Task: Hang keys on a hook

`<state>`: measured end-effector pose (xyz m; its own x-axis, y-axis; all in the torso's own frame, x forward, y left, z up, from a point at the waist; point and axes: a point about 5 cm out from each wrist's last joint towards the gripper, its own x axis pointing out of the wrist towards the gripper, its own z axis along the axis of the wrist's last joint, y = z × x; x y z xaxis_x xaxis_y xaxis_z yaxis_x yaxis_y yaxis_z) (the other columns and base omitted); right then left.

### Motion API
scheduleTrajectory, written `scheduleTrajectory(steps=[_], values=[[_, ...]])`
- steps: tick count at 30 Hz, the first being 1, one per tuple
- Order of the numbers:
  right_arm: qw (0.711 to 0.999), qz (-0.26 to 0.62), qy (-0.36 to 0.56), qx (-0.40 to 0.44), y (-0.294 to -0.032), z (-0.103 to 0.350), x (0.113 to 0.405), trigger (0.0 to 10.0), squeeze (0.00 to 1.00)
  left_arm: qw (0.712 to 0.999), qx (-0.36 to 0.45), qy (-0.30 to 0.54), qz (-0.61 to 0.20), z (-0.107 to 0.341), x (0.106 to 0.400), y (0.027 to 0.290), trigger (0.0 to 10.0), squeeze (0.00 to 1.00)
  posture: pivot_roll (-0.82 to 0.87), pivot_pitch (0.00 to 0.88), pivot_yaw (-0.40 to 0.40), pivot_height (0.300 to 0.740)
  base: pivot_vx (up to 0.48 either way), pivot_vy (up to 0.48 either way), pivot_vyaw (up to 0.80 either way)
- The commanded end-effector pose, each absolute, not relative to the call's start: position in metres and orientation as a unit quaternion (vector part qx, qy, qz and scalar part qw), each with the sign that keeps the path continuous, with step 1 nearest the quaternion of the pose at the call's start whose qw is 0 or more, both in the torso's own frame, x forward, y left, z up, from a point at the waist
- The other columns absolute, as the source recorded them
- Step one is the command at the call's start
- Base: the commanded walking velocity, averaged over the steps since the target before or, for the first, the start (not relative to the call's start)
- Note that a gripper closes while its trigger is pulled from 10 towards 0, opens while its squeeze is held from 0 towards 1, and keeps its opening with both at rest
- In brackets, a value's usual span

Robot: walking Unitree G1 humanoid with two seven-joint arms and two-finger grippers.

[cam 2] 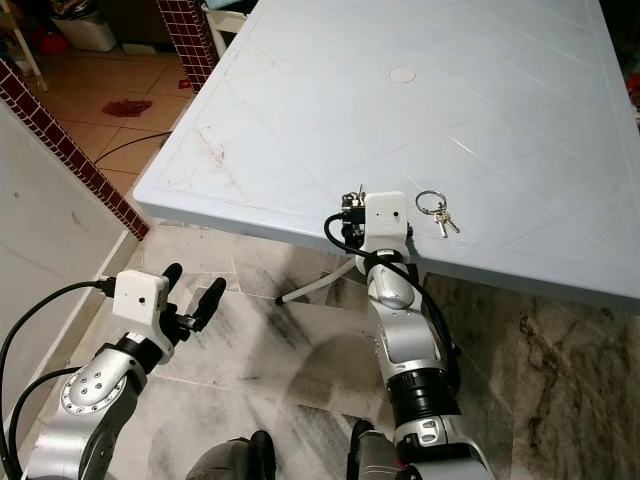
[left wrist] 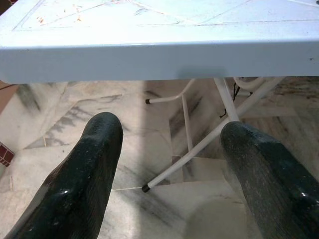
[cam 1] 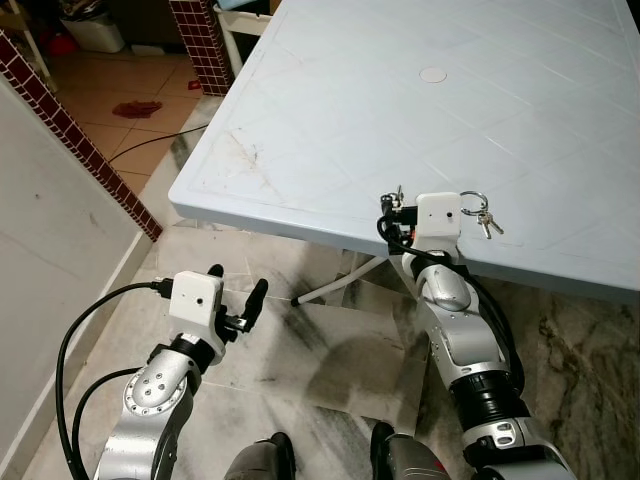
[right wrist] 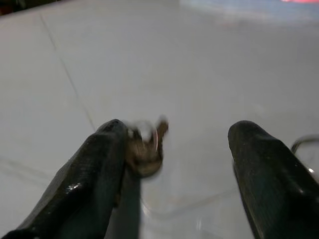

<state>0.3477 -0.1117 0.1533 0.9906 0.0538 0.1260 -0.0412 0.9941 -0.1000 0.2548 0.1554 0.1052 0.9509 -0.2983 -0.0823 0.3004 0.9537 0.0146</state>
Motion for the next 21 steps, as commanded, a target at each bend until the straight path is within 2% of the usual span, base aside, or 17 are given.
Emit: scheduleTrajectory(steps=[1, 6, 15, 18, 19, 20, 21], values=[[0.994, 0.032, -0.094, -0.055, -0.103, 0.161, 0.344, 10.0, 1.0, 0.988, 0.02, 0.051, -0.143, 0.1, 0.251, 0.161, 10.0, 0.0, 0.05, 0.212, 0.107, 0.74, 0.0, 0.0, 0.0], [0.988, 0.054, -0.127, -0.062, -0.092, 0.168, 0.339, 10.0, 1.0, 0.988, 0.019, 0.05, -0.142, 0.1, 0.251, 0.161, 10.0, 0.0, 0.05, 0.213, 0.107, 0.74, 0.0, 0.0, 0.0], [0.995, 0.068, -0.072, -0.028, -0.086, 0.149, 0.339, 10.0, 0.98, 0.989, 0.018, 0.051, -0.141, 0.1, 0.251, 0.16, 10.0, 0.0, 0.05, 0.217, 0.105, 0.74, 0.0, 0.0, 0.0], [0.996, 0.07, -0.044, -0.016, -0.089, 0.14, 0.342, 10.0, 0.94, 0.988, 0.018, 0.052, -0.141, 0.1, 0.251, 0.16, 10.0, 0.0, 0.05, 0.217, 0.105, 0.74, 0.0, 0.0, 0.0], [0.997, 0.074, -0.033, -0.012, -0.09, 0.136, 0.343, 10.0, 0.69, 0.988, 0.018, 0.052, -0.142, 0.1, 0.251, 0.16, 10.0, 0.0, 0.05, 0.218, 0.105, 0.74, 0.0, 0.0, 0.0], [0.997, 0.074, -0.033, -0.012, -0.09, 0.136, 0.343, 10.0, 0.69, 0.988, 0.018, 0.052, -0.142, 0.1, 0.251, 0.16, 10.0, 0.0, 0.05, 0.218, 0.105, 0.74, 0.0, 0.0, 0.0], [0.997, 0.079, -0.024, -0.005, -0.09, 0.133, 0.345, 10.0, 0.2, 0.988, 0.018, 0.052, -0.142, 0.1, 0.251, 0.16, 10.0, 0.0, 0.05, 0.219, 0.105, 0.74, 0.0, 0.0, 0.0]])
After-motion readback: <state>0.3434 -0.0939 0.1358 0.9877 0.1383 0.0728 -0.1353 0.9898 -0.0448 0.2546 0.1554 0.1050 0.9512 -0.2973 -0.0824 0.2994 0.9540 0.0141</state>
